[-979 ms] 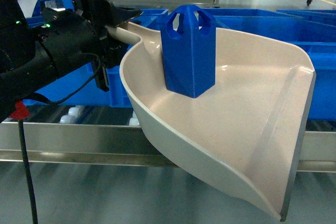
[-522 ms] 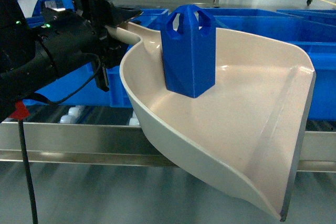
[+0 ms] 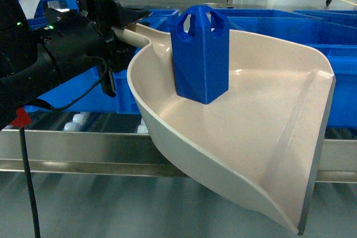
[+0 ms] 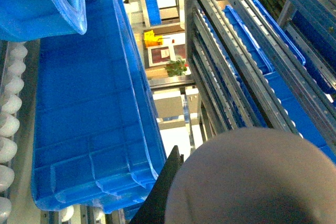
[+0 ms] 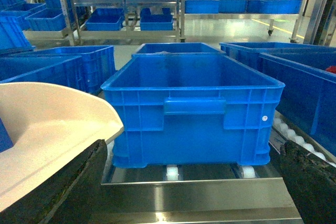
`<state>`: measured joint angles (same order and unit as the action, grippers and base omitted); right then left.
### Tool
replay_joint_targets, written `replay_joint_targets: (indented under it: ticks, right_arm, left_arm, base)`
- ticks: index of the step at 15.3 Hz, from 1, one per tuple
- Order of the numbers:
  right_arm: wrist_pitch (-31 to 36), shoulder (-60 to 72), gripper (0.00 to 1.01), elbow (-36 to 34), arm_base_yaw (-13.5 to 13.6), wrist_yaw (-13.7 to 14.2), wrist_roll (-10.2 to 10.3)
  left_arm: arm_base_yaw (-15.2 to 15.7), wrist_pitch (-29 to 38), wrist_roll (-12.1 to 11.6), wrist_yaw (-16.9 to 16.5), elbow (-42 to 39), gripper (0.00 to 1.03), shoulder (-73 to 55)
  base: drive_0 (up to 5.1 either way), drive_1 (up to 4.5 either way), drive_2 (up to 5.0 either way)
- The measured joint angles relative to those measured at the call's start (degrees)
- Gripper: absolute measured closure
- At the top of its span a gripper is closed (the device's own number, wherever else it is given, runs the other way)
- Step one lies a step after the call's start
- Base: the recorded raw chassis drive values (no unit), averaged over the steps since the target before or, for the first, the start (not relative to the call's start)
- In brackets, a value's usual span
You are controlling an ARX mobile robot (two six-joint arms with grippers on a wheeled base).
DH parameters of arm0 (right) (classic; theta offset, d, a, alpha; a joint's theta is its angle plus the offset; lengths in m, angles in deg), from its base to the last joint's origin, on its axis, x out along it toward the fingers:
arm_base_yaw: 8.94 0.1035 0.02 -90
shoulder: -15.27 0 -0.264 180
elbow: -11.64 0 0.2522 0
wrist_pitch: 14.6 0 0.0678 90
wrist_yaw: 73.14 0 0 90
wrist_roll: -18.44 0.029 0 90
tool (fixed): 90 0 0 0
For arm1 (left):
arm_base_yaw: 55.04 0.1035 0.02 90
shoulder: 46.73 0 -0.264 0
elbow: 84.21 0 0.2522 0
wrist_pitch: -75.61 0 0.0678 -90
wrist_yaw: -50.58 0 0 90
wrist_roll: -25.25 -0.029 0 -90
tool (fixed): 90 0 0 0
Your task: Place part in tray to right shelf
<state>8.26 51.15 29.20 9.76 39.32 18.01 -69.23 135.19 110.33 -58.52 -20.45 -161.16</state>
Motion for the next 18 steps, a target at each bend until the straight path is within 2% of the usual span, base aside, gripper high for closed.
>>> replay_joint_targets:
  ticks: [6, 7, 8, 9, 14, 18]
  right_arm:
    - [0.00, 0.00, 0.03, 0.00, 0.00, 0.00, 0.00]
    - [0.00, 0.00, 0.03, 0.00, 0.00, 0.00, 0.00]
    - [0.00, 0.00, 0.03, 0.00, 0.00, -0.02, 0.00]
    - [0.02, 0.00, 0.03, 0.00, 0.00, 0.00, 0.02]
    - [0.02, 0.00, 0.03, 0.00, 0.00, 0.00, 0.00]
    - [0.02, 0.00, 0.03, 0.00, 0.00, 0.00, 0.00]
  left_arm:
    - [0.00, 0.00, 0.00, 0.02, 0.00, 0.91, 0.00]
    - [-0.48, -8.31, -1.11, 3.48, 0.02, 0.91, 2.34]
    - [-1.07, -17.44, -4.68, 9.79, -0.63, 0.91, 6.34]
    - [-1.33, -20.92, -6.54, 11.65, -0.63, 0.91, 10.86]
    - [-0.46, -17.55, -7.34, 10.86, -2.84, 0.91, 12.94]
    - [3.21, -15.72, -7.10, 11.78, -3.08, 0.91, 16.15]
  base:
    - [0.0, 0.00, 0.0]
    - [0.0, 0.00, 0.0]
    - [0.0, 0.00, 0.0]
    - [0.0, 0.00, 0.0]
    - [0.0, 0.00, 0.0]
    - [0.0, 0.00, 0.0]
